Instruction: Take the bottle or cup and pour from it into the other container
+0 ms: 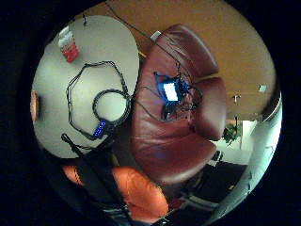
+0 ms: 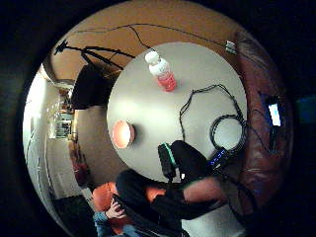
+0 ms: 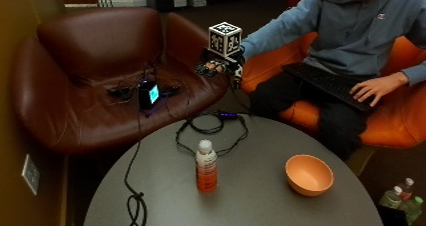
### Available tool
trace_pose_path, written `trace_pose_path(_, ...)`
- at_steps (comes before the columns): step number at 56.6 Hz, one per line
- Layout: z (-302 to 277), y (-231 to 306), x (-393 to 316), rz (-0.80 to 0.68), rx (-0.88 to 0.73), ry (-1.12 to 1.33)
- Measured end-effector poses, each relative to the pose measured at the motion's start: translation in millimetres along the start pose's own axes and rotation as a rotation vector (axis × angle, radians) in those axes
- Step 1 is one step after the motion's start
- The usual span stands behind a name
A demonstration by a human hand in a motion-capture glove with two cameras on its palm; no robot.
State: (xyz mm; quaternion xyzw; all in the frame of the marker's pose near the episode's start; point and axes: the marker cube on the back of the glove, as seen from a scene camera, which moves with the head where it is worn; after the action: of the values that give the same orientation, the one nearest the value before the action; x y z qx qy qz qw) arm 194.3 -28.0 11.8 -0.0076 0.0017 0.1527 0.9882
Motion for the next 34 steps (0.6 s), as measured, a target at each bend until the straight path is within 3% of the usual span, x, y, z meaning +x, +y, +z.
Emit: trace_pose_path(34, 22.5, -78.9, -3.3, 0.010, -0.038, 0.030)
